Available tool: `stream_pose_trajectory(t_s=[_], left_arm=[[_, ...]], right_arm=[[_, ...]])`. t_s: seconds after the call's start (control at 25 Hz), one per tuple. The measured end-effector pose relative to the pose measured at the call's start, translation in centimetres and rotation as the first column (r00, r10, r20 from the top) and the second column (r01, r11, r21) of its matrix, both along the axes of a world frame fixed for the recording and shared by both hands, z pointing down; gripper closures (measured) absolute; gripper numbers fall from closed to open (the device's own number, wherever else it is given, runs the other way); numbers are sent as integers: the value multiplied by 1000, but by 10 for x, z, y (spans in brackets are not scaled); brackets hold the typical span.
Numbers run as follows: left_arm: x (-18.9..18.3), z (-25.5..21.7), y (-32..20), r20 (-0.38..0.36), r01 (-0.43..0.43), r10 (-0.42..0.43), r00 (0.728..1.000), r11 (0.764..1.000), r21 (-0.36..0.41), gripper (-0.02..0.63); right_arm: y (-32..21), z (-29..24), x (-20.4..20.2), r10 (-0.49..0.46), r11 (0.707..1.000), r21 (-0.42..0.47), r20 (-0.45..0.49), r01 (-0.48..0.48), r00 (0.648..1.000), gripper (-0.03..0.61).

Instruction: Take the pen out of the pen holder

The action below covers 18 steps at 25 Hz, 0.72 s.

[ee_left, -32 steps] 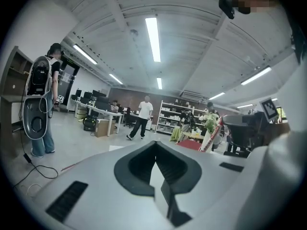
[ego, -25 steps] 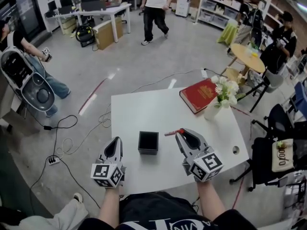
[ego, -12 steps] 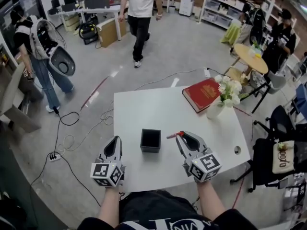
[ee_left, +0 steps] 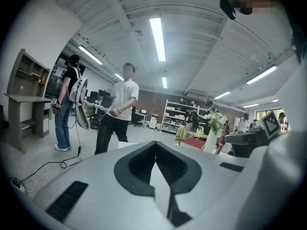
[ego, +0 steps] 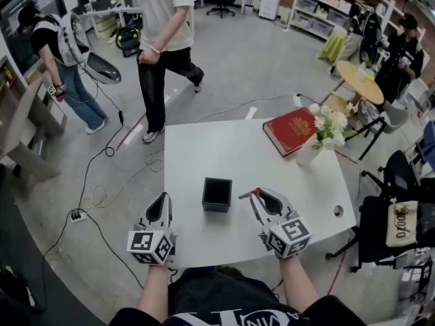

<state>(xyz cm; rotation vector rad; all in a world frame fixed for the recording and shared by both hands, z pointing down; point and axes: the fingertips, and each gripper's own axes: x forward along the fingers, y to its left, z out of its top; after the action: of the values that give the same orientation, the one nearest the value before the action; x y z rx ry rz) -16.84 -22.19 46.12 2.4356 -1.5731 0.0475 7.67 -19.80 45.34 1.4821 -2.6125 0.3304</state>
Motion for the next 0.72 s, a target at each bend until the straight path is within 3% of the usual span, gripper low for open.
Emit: stream_pose_trajectory(t_s=[0.72], left_arm=[[-7,6,6,-2,12,-12,1000,1000,-14,614]], right_arm=[[9,21,5,19,999,-46,-22,-20,1000,506]])
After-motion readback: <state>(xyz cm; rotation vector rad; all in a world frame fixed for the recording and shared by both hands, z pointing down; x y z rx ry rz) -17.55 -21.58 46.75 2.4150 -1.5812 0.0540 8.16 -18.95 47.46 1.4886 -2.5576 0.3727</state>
